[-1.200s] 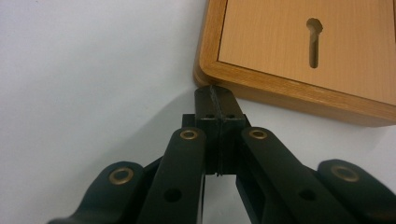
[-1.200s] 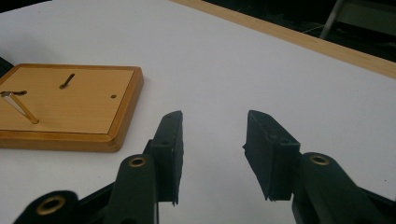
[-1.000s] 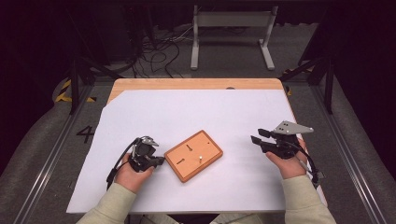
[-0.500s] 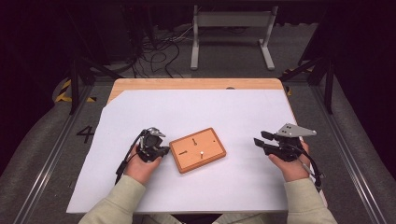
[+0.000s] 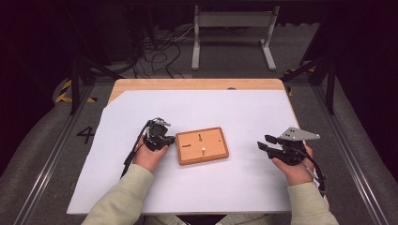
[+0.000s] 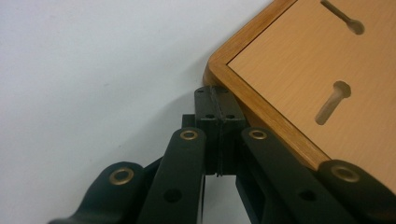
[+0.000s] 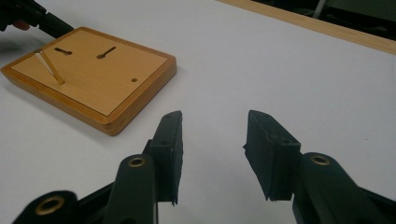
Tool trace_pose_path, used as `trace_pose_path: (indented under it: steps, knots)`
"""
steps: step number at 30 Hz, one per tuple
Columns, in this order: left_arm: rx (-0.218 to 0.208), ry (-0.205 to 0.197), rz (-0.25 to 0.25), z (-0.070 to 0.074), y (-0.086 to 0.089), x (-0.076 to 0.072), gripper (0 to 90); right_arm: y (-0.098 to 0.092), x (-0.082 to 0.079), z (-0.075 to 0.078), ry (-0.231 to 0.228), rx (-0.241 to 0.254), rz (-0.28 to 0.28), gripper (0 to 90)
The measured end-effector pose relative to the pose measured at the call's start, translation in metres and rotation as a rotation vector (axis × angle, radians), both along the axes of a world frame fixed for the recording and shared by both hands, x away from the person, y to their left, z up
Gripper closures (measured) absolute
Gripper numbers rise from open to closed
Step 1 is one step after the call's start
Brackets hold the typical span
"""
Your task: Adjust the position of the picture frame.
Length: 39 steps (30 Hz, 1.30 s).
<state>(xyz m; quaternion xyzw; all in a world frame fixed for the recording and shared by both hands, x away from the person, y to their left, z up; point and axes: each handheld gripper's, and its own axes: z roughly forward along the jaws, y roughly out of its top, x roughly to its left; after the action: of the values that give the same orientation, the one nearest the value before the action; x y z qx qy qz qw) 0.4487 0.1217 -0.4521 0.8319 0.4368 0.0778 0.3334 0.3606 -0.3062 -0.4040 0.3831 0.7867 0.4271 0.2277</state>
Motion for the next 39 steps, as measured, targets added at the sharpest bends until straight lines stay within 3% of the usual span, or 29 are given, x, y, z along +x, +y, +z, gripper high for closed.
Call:
trace_pose_path:
  steps: [6,9,10,11,13,19,23,28,33,39]
  knots:
    - [-0.017,-0.017,-0.007,0.001,0.002,-0.001,89.9,0.006,0.002,-0.005,0.015,-0.012,0.013,57.3]
    - [-0.016,-0.042,0.008,0.006,0.005,-0.005,89.8,0.011,0.003,-0.006,0.03,-0.016,0.022,62.4]
    - [-0.018,-0.051,0.016,0.008,0.007,-0.007,89.7,0.015,0.004,-0.008,0.039,-0.023,0.032,68.0]
    - [-0.02,-0.055,0.017,0.009,0.009,-0.008,89.5,0.025,0.008,-0.013,0.081,-0.04,0.083,85.9]
    - [-0.026,-0.063,0.023,0.013,0.014,-0.012,89.4,0.031,0.01,-0.016,0.097,-0.062,0.095,90.0]
    - [-0.041,-0.084,0.021,0.019,0.026,-0.025,88.7,0.078,0.027,-0.035,0.167,-0.178,0.156,90.0]
    - [-0.059,-0.092,0.003,0.018,0.032,-0.031,85.5,0.095,0.031,-0.041,0.175,-0.273,0.19,90.0]
    - [-0.06,-0.108,-0.008,0.02,0.038,-0.036,79.7,0.101,0.03,-0.039,0.167,-0.317,0.221,90.0]
    - [-0.064,-0.113,0.008,0.021,0.048,-0.043,78.8,0.107,0.028,-0.038,0.182,-0.316,0.268,90.0]
    - [-0.076,-0.114,-0.009,0.021,0.056,-0.049,74.5,0.111,0.023,-0.037,0.191,-0.328,0.322,90.0]
